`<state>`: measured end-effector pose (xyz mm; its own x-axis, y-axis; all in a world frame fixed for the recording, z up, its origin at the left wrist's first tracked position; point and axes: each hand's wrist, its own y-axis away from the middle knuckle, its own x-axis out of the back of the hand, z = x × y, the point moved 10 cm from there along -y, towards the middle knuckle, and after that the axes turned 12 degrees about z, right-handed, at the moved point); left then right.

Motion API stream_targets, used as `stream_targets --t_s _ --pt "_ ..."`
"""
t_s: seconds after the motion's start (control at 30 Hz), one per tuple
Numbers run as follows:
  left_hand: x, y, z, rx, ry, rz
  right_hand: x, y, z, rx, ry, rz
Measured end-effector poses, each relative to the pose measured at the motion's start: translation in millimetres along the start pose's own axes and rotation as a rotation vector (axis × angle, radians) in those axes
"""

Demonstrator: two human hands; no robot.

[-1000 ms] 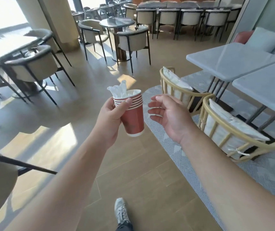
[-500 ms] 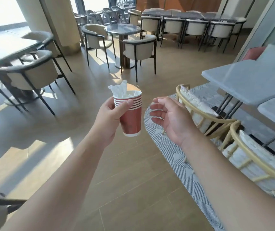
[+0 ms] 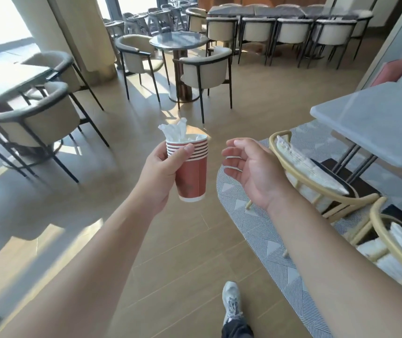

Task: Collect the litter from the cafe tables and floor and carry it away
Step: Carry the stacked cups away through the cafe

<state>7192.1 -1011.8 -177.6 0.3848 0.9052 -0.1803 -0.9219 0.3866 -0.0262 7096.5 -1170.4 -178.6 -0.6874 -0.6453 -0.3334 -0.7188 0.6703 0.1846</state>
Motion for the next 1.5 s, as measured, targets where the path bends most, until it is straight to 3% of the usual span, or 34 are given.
stream_targets --t_s 0.63,0.9,1.23,1.5 --pt "-155 -277 0 -0.038 -0.05 -0.056 -2 -287 -75 0.03 0.042 -0.034" --pt "-152 -392 -13 -0.03 0.011 -0.097 -36 -390 -76 0.05 0.02 0.03" --pt "-113 -595 -35 0.06 0.086 -0.199 -140 -537 -66 0.046 0.007 0.19" --pt "-100 -714 -21 0.021 0.092 -0.292 -195 -627 -74 0.085 0.036 0.27"
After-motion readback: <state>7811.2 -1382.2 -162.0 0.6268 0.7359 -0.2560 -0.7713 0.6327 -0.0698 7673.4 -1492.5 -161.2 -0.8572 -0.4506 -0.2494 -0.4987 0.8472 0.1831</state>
